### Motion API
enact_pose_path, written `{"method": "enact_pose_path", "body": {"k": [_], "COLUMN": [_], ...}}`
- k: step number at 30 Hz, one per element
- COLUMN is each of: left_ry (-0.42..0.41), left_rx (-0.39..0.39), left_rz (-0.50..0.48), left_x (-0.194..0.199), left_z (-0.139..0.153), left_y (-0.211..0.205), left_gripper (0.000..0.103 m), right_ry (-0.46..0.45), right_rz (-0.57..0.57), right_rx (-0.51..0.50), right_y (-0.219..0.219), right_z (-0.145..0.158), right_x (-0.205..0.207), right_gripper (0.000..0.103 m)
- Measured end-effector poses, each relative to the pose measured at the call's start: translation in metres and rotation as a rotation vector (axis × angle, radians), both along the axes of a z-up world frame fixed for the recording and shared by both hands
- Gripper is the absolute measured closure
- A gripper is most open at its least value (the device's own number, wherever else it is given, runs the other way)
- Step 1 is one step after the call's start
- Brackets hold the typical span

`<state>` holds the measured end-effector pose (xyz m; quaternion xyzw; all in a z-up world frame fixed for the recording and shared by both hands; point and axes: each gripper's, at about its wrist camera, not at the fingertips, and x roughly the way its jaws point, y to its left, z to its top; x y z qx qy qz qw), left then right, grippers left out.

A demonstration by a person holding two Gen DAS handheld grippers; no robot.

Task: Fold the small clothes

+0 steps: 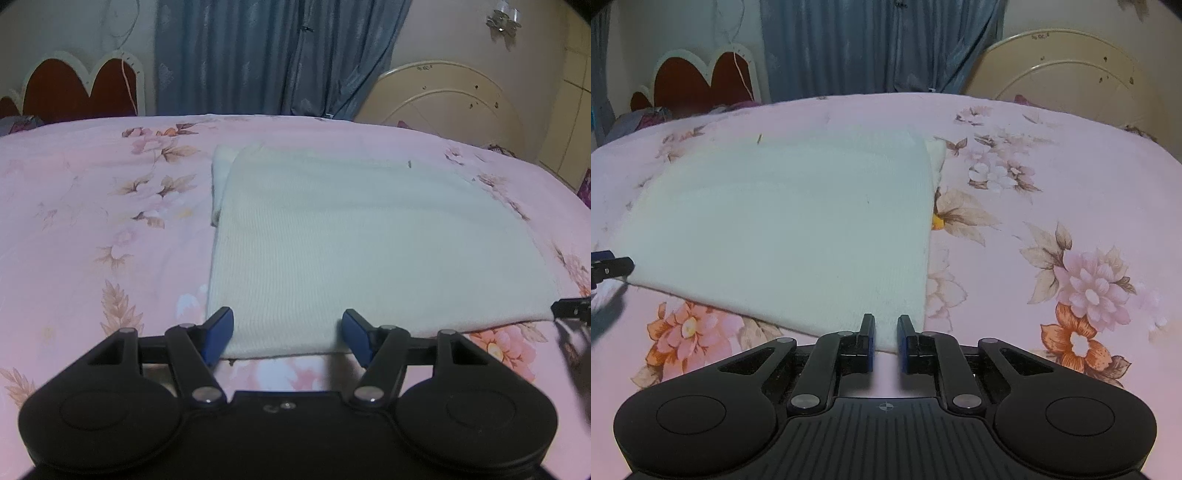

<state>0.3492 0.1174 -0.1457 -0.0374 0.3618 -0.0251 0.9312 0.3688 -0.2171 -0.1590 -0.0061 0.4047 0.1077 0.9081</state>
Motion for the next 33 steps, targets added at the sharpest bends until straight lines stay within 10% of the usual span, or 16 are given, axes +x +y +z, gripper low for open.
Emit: {"method": "enact_pose_path", "body": {"k": [8, 12, 17, 22, 33], "left_ry": [0.03, -0.021, 0.022, -0.038, -0.052], "left_rx": [0.001, -0.063, -0.441, -0.699, -0.857], "left_rz": [0.006, 0.088, 0.239, 0.391, 0.473], "left_x": [0.002, -0.016, -0.026, -0.023, 0.016], "left_z": [0.007, 0.026, 0.006, -0.02, -0.047], "left_y": [0.001, 0.008, 0.034, 0.053, 0.072], "left_gripper": [0.038, 0.02, 0.043, 0.045, 0.096], "right_ry": [0.001, -0.026, -0.055, -0.068, -0.047], "right_rz": [0.004, -0.03, -0.023, 0.009, 0.099], "right_rx": [0.014, 0.094, 0.207, 0.275, 0.27], "right_y": [-0.004, -0.014, -0.017, 0.006, 0.1], "right_z": [0.0, 0.012, 0.026, 0.042, 0.045], "right_x": [0.003, -0.007, -0.015, 0.004, 0.103], "right_gripper": [0.091, 0.091, 0.091, 0.091, 0.092]}}
